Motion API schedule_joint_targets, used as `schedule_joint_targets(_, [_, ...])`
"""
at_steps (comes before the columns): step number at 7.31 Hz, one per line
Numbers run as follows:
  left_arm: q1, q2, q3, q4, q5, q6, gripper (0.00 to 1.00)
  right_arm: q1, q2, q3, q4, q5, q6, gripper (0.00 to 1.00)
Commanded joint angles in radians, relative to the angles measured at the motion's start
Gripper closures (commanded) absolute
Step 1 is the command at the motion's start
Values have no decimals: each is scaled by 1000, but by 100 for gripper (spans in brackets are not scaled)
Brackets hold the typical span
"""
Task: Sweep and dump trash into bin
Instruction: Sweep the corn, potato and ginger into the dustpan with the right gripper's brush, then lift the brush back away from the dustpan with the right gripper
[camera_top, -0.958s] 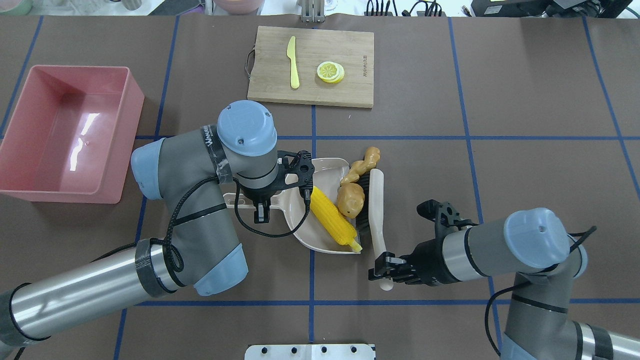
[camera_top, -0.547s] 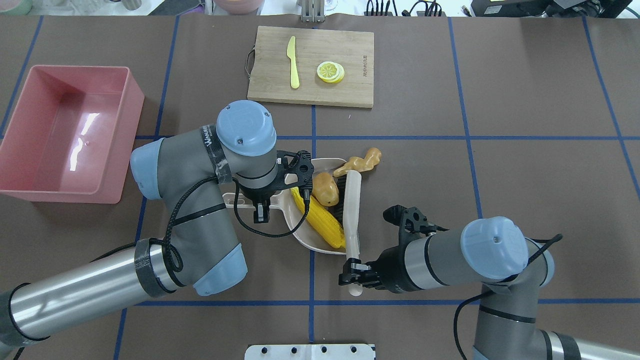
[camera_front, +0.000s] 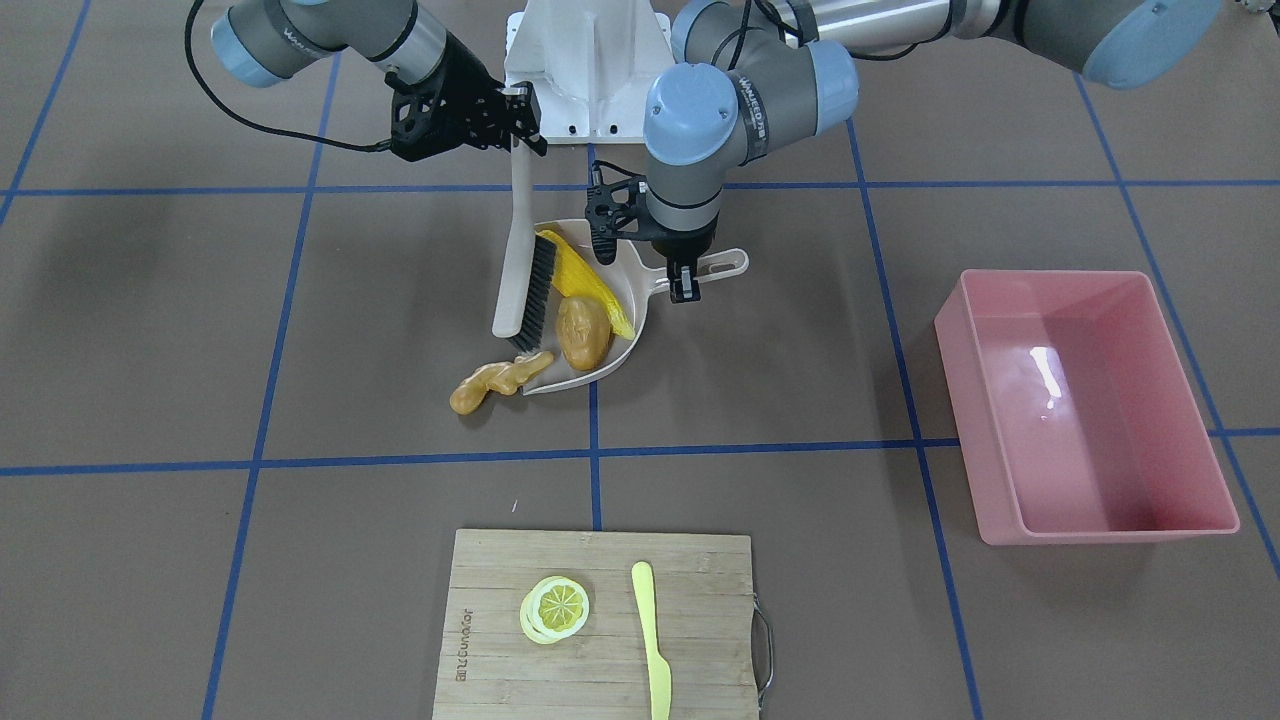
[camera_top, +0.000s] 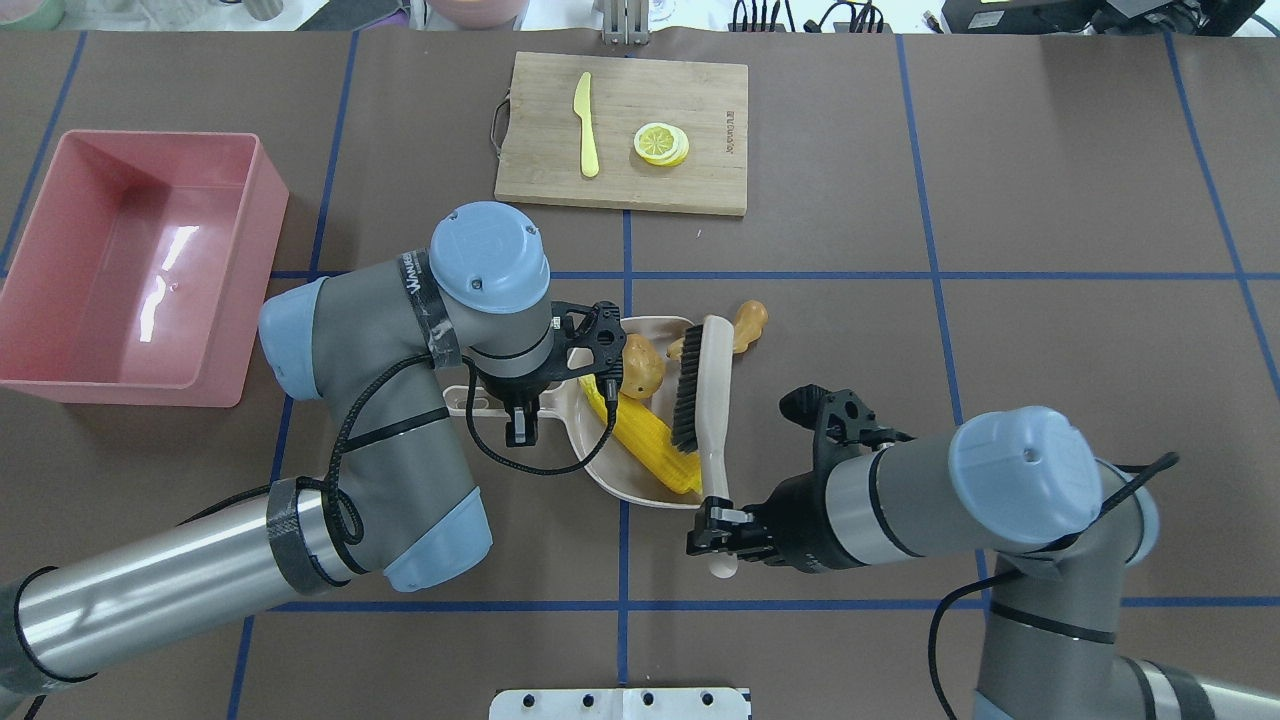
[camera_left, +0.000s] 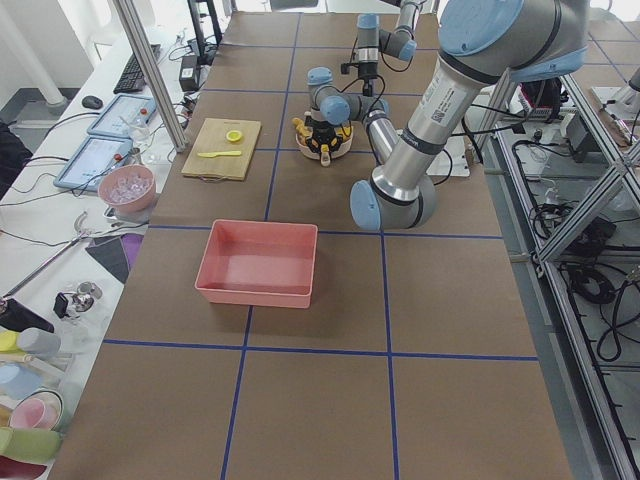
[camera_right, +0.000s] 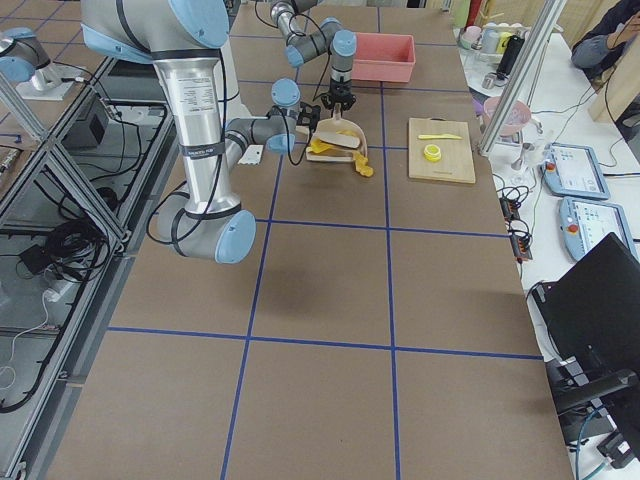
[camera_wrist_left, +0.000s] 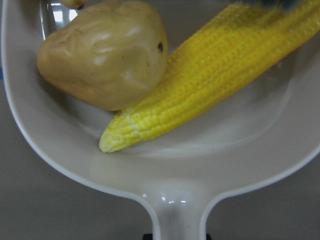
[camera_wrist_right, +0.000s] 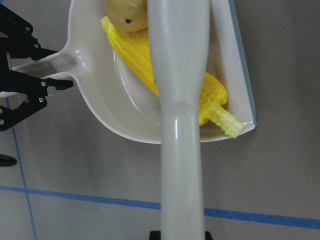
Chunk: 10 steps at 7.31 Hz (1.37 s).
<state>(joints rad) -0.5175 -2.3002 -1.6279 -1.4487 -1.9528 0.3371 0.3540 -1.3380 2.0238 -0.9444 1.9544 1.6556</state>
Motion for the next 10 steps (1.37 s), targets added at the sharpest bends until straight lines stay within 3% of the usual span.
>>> schedule_joint_targets(1, [-1, 19, -4, -25, 0, -1, 100, 130, -108, 74, -28, 136, -102, 100])
schedule_joint_targets(3, [-4, 25, -6, -45, 0, -1, 100, 280, -206, 64, -28, 277, -367, 100])
schedule_joint_targets(5, [-7, 27, -6, -53, 0, -3, 100, 403, -305, 14, -25, 364, -647, 100])
schedule_joint_targets(7, [-12, 27, -4, -55, 2, -4, 100, 438, -293, -66, -19, 388, -726, 100])
schedule_joint_targets(10, [-15, 28, 0, -56, 6, -20, 100, 390, -138, -146, -28, 368, -708, 100])
